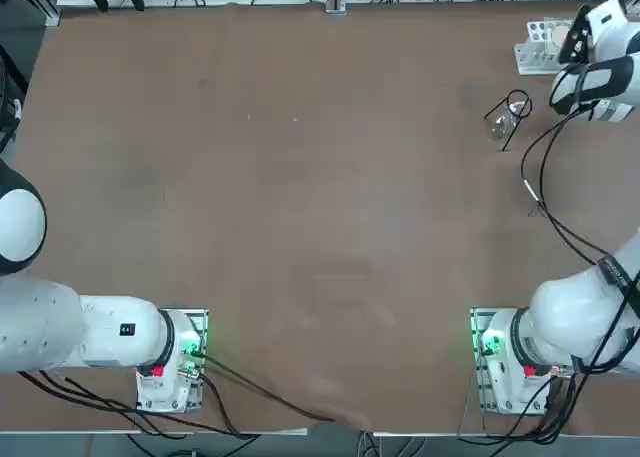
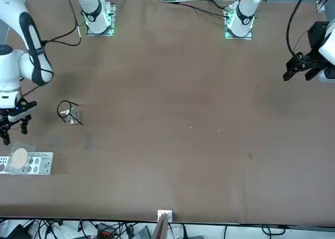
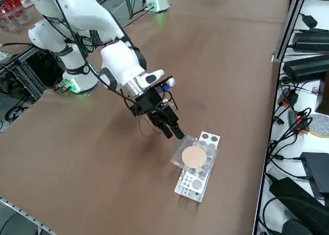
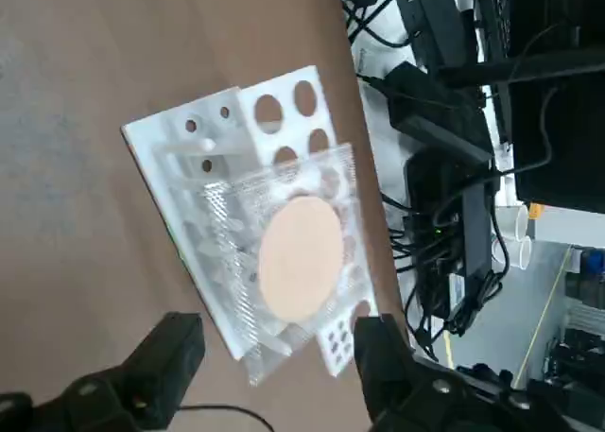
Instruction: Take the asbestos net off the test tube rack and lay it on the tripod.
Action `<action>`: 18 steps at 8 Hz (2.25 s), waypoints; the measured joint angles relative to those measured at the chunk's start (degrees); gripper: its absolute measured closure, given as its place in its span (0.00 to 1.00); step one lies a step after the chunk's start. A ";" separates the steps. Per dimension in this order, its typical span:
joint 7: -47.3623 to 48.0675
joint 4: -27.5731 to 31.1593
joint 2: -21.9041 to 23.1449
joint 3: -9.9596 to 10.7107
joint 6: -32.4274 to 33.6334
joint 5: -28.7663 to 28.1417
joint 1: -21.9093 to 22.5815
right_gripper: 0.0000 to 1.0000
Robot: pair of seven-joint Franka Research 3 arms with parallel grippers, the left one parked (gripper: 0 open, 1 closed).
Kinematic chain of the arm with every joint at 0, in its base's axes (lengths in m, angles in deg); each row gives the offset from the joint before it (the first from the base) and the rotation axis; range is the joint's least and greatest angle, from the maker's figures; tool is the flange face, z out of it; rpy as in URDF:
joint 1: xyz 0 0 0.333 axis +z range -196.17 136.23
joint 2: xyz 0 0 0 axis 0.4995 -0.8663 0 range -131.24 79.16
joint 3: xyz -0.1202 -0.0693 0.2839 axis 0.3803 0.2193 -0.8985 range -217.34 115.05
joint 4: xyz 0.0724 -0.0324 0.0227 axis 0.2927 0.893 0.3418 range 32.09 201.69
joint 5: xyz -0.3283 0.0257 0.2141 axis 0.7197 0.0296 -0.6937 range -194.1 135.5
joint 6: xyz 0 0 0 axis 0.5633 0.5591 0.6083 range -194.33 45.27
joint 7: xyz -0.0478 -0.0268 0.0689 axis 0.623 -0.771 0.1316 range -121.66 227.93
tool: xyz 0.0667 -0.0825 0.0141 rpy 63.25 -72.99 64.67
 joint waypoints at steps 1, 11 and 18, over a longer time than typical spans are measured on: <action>-0.02 -0.11 -1.73 0.00 -1.88 0.01 -0.01 0.03; -0.61 -6.47 -8.42 0.00 -2.73 0.44 -0.57 0.29; -0.76 -6.89 -9.25 0.00 -2.87 0.67 -0.67 0.81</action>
